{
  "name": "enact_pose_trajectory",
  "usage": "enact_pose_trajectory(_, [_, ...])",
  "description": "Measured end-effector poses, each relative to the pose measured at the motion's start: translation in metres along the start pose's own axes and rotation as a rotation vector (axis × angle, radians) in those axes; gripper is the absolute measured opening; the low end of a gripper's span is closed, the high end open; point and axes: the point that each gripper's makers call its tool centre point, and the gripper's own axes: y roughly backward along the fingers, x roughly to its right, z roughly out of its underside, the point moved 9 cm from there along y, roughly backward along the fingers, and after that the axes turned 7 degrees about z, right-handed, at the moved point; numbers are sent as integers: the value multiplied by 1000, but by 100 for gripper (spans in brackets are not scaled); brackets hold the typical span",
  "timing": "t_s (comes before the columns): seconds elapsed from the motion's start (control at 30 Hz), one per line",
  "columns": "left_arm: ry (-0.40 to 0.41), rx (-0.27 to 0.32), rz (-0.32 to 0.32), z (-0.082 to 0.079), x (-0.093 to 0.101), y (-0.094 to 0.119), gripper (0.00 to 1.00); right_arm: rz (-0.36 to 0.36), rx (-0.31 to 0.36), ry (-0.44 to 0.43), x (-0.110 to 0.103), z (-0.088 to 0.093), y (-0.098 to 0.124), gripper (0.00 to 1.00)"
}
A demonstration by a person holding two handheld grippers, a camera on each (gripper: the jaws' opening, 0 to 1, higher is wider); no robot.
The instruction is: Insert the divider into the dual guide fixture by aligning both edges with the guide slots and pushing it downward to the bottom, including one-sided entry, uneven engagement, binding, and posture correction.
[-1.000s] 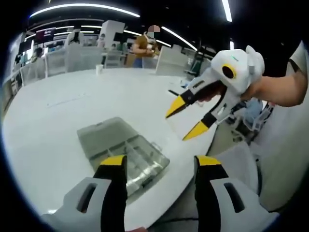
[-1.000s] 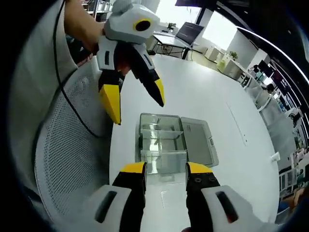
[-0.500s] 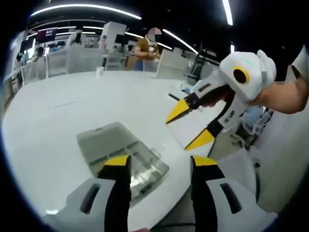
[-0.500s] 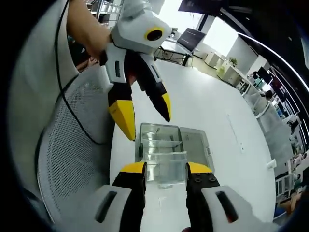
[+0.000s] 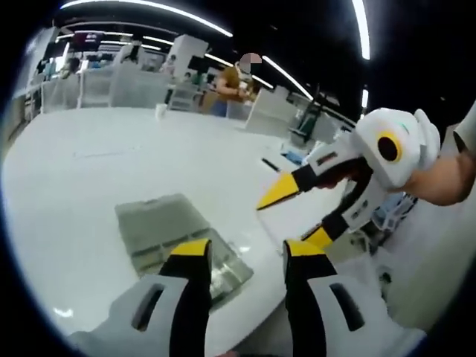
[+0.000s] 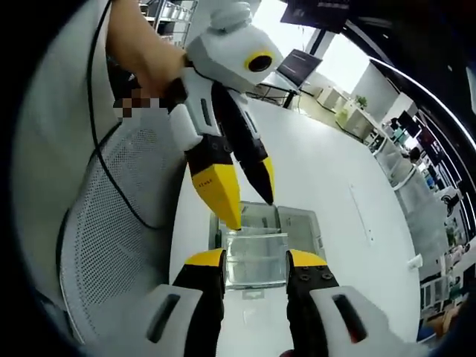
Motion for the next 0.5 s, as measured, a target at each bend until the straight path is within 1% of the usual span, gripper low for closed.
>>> enact_pose_trajectory(0.27, [78,8,16,0,0,-1,26,12,15,9,1,-4,0,28])
enact_pose_trajectory(0.5, [104,5,26,-1,2,-3,22,13,22,20,0,-7,0,28])
